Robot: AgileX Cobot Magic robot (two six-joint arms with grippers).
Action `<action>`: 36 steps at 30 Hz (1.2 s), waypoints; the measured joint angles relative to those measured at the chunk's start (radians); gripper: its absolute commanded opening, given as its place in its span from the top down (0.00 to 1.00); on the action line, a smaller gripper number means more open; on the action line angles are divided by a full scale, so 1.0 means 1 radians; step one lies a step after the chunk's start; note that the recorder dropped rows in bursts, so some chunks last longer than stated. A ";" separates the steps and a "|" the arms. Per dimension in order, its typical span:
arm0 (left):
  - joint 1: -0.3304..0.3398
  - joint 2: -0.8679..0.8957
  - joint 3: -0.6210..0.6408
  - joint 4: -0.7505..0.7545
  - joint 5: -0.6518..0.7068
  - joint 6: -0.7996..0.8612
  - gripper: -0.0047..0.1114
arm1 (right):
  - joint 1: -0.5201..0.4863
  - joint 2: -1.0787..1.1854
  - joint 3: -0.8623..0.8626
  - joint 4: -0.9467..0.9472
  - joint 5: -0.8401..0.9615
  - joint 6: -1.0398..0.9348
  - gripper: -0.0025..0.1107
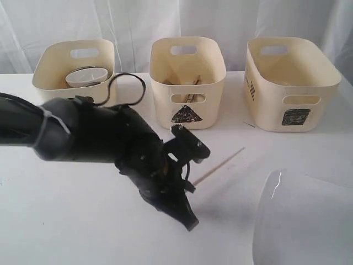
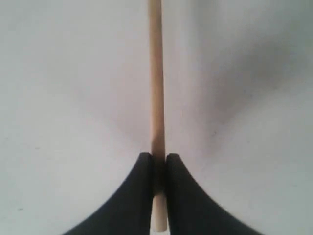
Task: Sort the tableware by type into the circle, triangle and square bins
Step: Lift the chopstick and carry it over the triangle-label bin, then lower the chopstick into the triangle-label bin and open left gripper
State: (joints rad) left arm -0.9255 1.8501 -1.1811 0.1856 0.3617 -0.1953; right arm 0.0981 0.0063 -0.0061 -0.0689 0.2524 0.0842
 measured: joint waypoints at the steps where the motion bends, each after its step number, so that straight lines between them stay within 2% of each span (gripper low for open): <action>1: 0.008 -0.020 0.000 0.006 -0.005 -0.003 0.96 | 0.000 0.000 0.000 0.000 0.000 0.000 0.73; 11: 0.016 -0.183 0.000 0.043 -0.066 -0.005 0.96 | 0.000 0.000 0.000 0.000 0.000 0.000 0.73; 17: 0.022 -0.218 -0.021 0.104 -0.195 -0.005 0.96 | 0.000 0.000 0.000 0.000 0.000 0.000 0.73; 27: 0.130 -0.132 -0.249 0.148 -0.267 -0.005 0.96 | 0.000 0.000 0.000 0.000 0.000 0.000 0.73; 36: 0.202 0.033 -0.414 0.165 -0.320 -0.005 0.96 | 0.000 0.000 0.000 0.000 0.000 0.000 0.73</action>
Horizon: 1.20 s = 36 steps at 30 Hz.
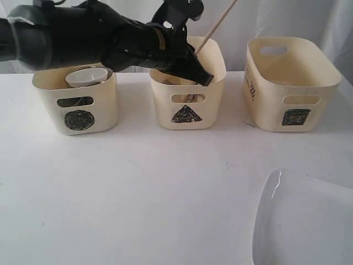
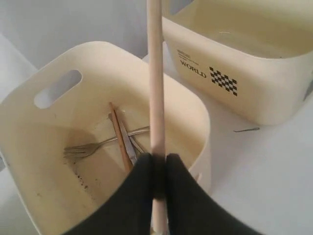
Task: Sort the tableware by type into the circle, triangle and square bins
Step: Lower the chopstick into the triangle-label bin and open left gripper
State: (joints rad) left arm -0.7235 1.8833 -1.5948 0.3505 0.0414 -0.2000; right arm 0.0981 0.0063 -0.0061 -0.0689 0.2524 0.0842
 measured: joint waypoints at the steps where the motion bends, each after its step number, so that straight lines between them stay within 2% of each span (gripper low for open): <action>1: 0.004 0.024 -0.018 0.002 -0.005 0.000 0.96 | 0.000 0.000 0.000 0.000 0.000 0.000 0.73; 7: 0.019 0.121 -0.109 0.002 -0.015 0.000 0.96 | 0.000 0.000 0.000 0.000 0.000 0.000 0.73; 14: 0.053 0.183 -0.155 0.006 -0.015 0.000 0.96 | 0.000 0.000 0.000 0.000 0.000 0.000 0.73; 16: 0.061 0.187 -0.158 0.006 -0.013 0.000 0.91 | 0.000 0.000 0.000 0.000 0.000 0.000 0.73; 21: 0.070 0.187 -0.158 0.006 -0.002 0.000 0.65 | 0.000 0.000 0.000 0.000 0.000 0.000 0.73; 23: 0.075 0.187 -0.158 0.006 -0.002 0.000 0.59 | 0.000 0.000 0.000 0.000 0.000 0.000 0.73; 30: 0.084 0.187 -0.158 0.006 0.006 0.000 0.58 | 0.000 0.000 0.000 0.000 0.000 0.000 0.73; 36: 0.084 0.142 -0.158 -0.019 0.132 -0.002 0.58 | 0.000 0.000 0.000 0.000 0.000 0.000 0.73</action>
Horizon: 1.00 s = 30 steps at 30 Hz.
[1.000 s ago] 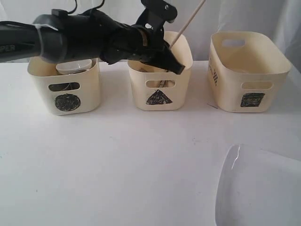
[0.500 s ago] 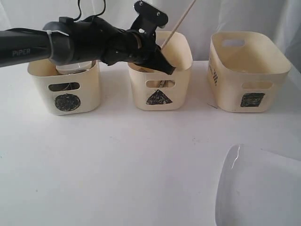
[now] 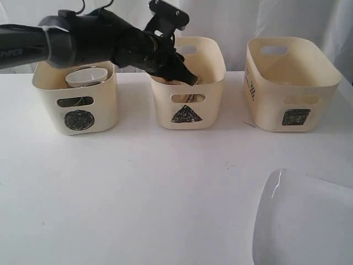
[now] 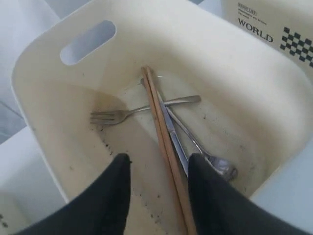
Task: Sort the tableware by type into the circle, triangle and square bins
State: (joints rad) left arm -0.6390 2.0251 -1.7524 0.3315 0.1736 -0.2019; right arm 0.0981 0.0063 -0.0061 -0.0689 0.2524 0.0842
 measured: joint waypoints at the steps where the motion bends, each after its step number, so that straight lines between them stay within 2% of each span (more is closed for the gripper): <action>1: 0.000 -0.019 0.000 -0.004 0.028 0.000 0.58 | 0.000 0.000 0.000 0.000 0.000 0.000 0.73; 5: 0.000 -0.117 0.043 -0.006 0.069 0.000 0.59 | 0.000 0.000 0.000 0.000 0.000 0.000 0.73; 12: 0.000 -0.293 0.252 -0.027 0.030 0.000 0.63 | 0.000 0.000 0.000 0.000 0.000 0.000 0.73; 20: 0.000 -0.533 0.588 -0.063 -0.068 -0.002 0.63 | 0.000 0.000 0.000 0.000 0.000 0.000 0.73; 30: 0.000 -0.992 0.995 -0.122 -0.117 -0.018 0.63 | 0.000 0.000 0.000 0.000 0.000 0.000 0.73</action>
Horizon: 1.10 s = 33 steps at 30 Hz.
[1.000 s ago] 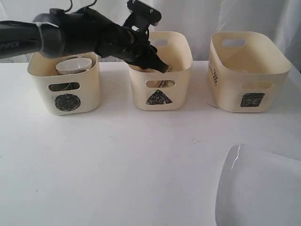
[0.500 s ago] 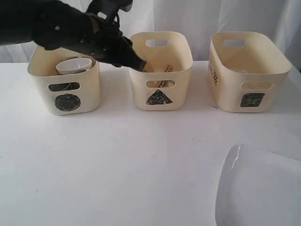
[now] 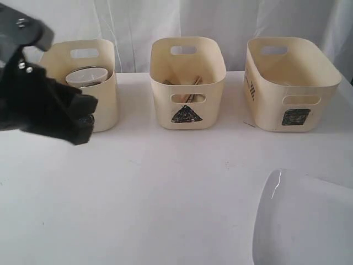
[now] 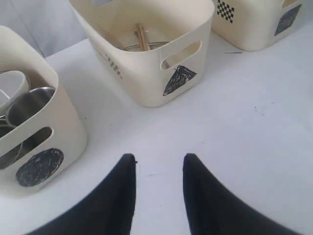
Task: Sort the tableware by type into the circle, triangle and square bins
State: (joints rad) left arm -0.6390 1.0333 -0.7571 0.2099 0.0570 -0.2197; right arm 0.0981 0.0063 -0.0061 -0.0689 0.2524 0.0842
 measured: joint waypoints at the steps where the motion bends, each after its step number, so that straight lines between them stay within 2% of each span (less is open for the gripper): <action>1: 0.000 -0.046 0.030 -0.004 0.002 -0.005 0.63 | 0.000 0.000 0.000 0.000 0.000 0.000 0.73; 4: 0.000 -0.234 0.121 -0.012 0.033 -0.024 0.63 | 0.000 0.000 0.000 0.000 0.000 0.000 0.73; 8: 0.000 -0.495 0.213 -0.012 0.149 -0.056 0.63 | 0.000 0.000 0.000 0.000 0.000 0.000 0.73; 17: 0.000 -0.954 0.247 -0.018 0.441 -0.064 0.64 | 0.000 0.000 0.000 0.000 0.000 0.000 0.73; 20: 0.000 -1.018 0.247 -0.018 0.527 -0.064 0.64 | 0.000 0.000 0.000 0.000 0.000 0.000 0.73; 26: 0.000 -1.026 0.247 -0.018 0.669 -0.064 0.64 | 0.000 0.000 0.000 0.000 0.000 0.000 0.73; 33: 0.000 -1.026 0.247 -0.018 0.699 -0.064 0.64 | 0.000 0.000 0.000 0.000 0.000 0.000 0.73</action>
State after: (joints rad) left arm -0.6390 0.0069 -0.5100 0.1918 0.7560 -0.2839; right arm 0.0981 0.0063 -0.0061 -0.0689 0.2524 0.0842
